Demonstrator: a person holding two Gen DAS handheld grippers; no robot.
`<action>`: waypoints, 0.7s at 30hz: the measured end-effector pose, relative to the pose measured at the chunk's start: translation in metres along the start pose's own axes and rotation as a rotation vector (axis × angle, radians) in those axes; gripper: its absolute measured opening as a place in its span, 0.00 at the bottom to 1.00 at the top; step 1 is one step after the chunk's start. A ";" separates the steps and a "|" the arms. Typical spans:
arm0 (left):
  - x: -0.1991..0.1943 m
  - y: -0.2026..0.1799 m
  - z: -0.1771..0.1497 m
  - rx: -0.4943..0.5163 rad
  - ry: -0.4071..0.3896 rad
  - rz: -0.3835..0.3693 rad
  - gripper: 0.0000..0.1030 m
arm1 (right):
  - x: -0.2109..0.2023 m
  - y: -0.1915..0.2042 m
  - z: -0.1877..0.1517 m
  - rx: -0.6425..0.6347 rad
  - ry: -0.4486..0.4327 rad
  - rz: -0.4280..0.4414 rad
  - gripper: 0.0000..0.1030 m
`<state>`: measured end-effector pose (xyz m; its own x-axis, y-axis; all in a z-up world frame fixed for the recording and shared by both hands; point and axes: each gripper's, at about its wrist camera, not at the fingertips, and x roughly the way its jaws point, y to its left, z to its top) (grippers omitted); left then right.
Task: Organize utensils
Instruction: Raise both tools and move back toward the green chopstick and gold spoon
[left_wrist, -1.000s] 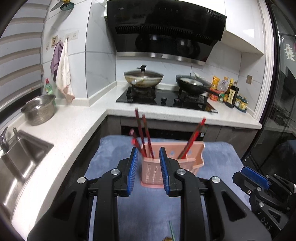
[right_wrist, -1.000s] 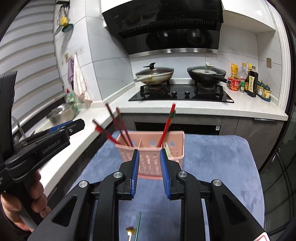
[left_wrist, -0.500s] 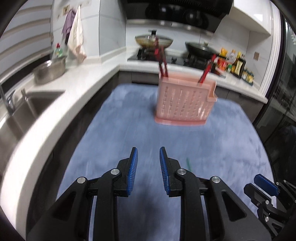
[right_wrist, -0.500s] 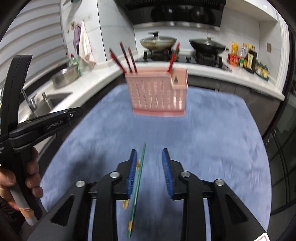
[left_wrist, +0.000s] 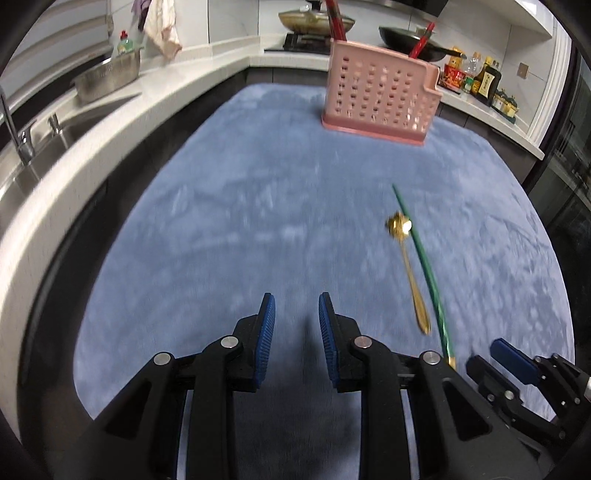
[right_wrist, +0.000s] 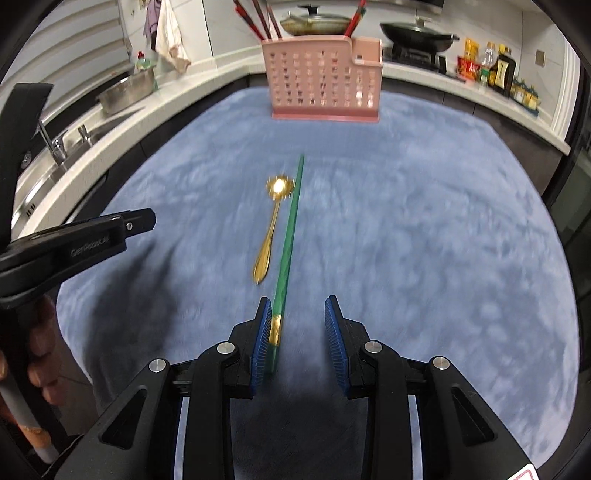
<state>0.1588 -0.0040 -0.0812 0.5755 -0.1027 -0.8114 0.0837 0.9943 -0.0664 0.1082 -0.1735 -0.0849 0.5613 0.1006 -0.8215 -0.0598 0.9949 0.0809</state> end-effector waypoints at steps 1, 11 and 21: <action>0.000 0.001 -0.004 0.000 0.005 -0.004 0.23 | 0.002 0.001 -0.003 0.006 0.007 0.004 0.30; 0.001 -0.003 -0.024 0.021 0.021 -0.009 0.33 | 0.017 0.007 -0.015 0.016 0.036 0.013 0.30; 0.008 -0.007 -0.028 0.020 0.046 -0.020 0.35 | 0.021 0.003 -0.017 0.028 0.021 -0.011 0.18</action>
<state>0.1402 -0.0111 -0.1038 0.5355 -0.1205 -0.8359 0.1110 0.9912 -0.0717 0.1056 -0.1681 -0.1117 0.5446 0.0894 -0.8339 -0.0306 0.9958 0.0868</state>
